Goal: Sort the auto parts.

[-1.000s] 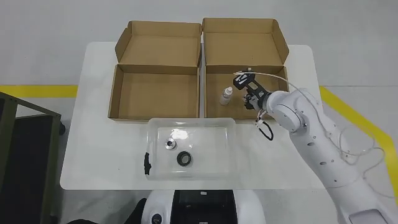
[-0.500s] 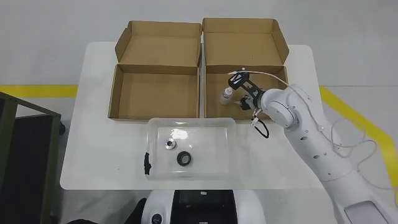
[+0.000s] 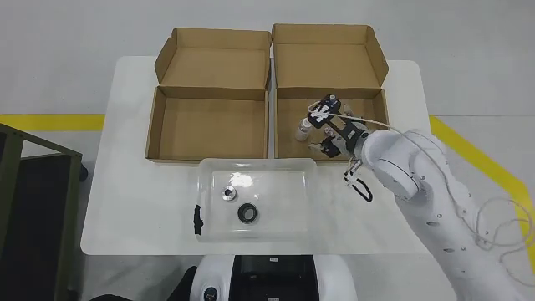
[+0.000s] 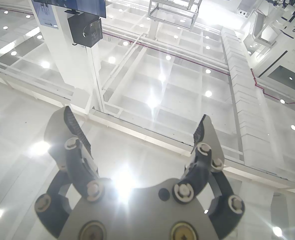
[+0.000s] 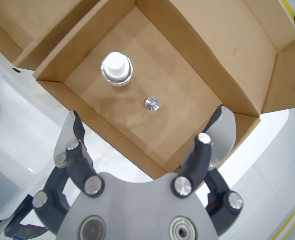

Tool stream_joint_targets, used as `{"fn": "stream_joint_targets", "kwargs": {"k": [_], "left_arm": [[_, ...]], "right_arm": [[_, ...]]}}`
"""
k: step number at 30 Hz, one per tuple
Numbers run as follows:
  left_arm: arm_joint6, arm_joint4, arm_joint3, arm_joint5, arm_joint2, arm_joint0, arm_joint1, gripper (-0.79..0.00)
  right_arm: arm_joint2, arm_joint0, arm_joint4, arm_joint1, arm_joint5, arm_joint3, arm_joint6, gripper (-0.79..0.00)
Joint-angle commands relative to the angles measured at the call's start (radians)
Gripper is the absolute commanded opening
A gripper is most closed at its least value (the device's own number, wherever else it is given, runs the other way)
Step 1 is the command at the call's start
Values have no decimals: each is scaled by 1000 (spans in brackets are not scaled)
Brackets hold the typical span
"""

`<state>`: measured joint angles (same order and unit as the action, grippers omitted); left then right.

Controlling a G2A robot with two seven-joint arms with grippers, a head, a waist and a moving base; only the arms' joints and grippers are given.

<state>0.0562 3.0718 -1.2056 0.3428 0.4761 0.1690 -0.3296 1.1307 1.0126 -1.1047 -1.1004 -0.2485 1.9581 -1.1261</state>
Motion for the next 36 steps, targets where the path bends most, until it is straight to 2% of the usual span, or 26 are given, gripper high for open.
{"fn": "stream_joint_targets", "kwargs": {"k": [1, 6, 14, 23, 36], "left_arm": [[0, 0, 0, 0, 0, 0, 0, 0], [0, 0, 0, 0, 0, 0, 0, 0], [0, 0, 0, 0, 0, 0, 0, 0], [0, 0, 0, 0, 0, 0, 0, 0], [0, 0, 0, 0, 0, 0, 0, 0]], "right_arm": [[12, 32, 26, 4, -24, 47, 14, 0], [-6, 68, 72, 7, -125, 93, 66, 0], [-153, 57, 53, -6, -218, 119, 111, 0], [-306, -25, 67, -40, -269, 10, 201, 0], [-411, -79, 89, -66, -326, -84, 192, 0]]}}
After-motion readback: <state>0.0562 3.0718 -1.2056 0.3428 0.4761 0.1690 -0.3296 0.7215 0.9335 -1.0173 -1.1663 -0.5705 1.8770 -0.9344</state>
